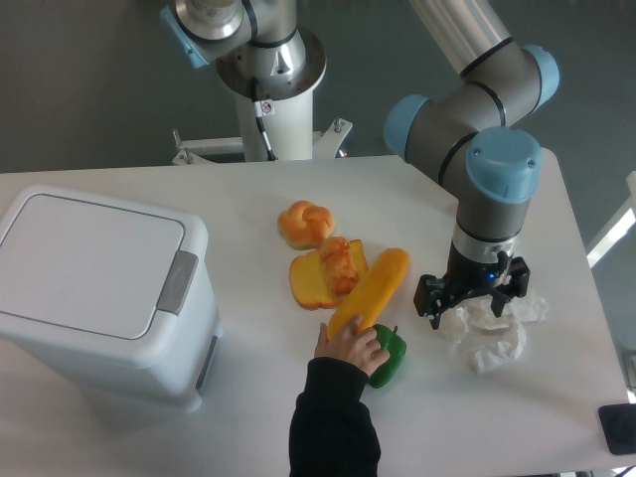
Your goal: Close the trash can
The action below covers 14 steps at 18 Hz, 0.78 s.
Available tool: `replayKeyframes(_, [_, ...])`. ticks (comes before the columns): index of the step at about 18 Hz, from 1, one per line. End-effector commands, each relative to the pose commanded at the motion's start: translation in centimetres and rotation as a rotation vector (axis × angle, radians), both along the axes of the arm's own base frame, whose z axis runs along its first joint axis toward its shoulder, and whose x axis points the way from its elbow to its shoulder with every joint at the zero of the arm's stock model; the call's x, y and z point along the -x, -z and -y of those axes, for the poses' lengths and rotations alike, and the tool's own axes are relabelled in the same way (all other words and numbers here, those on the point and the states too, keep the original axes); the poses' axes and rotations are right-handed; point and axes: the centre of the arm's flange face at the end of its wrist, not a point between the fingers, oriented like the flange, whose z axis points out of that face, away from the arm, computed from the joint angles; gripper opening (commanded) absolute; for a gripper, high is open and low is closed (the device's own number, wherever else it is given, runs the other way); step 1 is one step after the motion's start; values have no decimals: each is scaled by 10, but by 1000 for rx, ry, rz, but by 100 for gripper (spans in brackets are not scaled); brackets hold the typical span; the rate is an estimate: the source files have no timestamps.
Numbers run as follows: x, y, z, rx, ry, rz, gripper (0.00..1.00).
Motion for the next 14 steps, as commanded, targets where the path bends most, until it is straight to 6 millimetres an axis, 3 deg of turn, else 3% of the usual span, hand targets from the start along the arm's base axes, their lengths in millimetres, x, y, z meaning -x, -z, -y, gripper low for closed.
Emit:
replayKeyframes(7, [3, -3, 5, 26, 13, -19, 100])
replayKeyframes(11, [5, -7, 12, 75, 137, -59, 100])
replayKeyframes(14, [18, -21, 39, 109, 197, -79, 100])
